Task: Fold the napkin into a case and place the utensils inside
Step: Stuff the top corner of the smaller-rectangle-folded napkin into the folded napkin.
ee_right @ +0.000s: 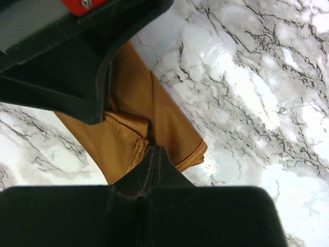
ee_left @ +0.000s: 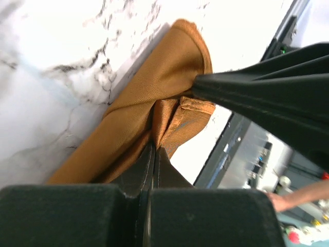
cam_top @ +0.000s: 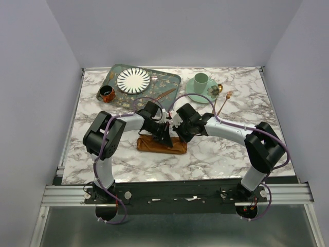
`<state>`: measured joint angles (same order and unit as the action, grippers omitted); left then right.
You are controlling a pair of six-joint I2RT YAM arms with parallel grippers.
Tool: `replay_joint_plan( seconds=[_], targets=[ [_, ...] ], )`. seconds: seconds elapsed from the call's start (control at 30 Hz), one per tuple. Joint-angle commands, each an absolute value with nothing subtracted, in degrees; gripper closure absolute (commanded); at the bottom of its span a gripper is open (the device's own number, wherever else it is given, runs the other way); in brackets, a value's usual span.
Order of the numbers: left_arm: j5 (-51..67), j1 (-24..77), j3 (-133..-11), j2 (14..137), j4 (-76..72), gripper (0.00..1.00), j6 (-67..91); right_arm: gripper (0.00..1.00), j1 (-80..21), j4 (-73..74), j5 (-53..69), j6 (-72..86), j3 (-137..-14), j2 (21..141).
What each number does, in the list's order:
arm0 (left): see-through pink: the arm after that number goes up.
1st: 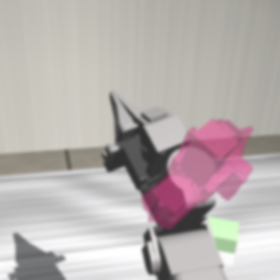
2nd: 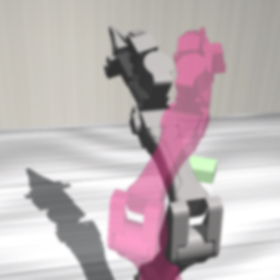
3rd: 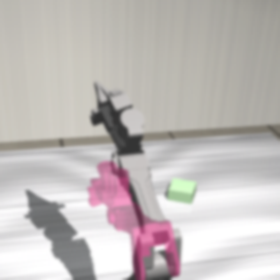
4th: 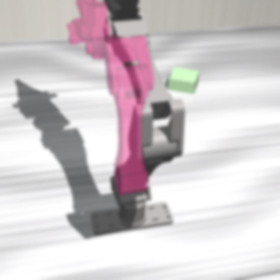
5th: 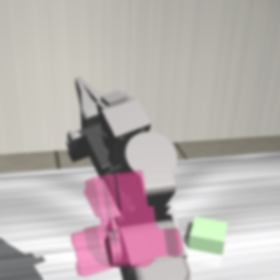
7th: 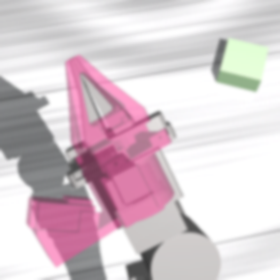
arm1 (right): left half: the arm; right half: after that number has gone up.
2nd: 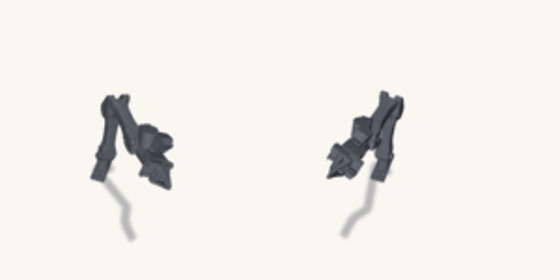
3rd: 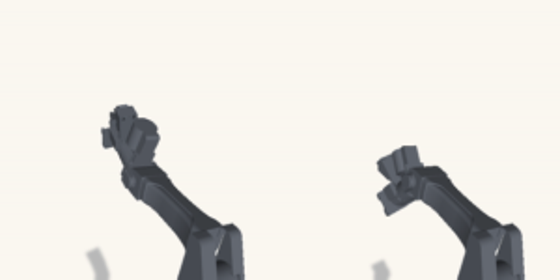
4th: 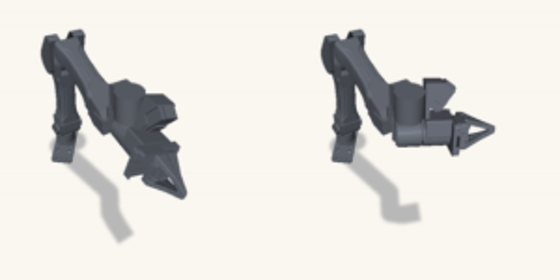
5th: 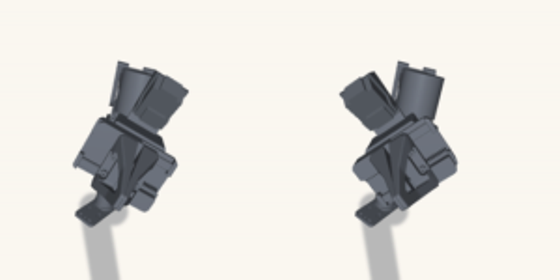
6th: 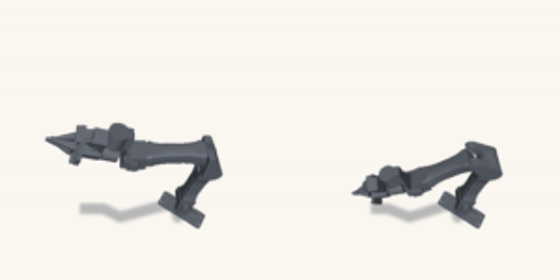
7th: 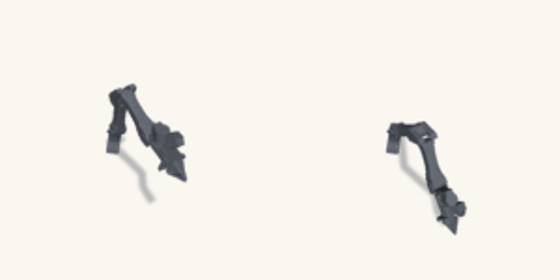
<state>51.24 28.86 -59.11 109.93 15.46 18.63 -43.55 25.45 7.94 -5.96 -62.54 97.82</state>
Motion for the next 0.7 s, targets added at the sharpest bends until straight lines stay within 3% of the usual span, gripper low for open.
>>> replay_joint_plan(
  seconds=[0.0,0.67],
  targets=[
    [46.5,28.5,-60.0,106.3,13.3,1.0,20.2,0.99,-43.9,26.5,9.3,-6.3,-62.7,96.9],
    [41.7,28.7,-64.2,113.6,18.1,1.0,17.5,0.99,-42.5,26.3,4.5,-4.3,-64.0,95.5]
  ],
)
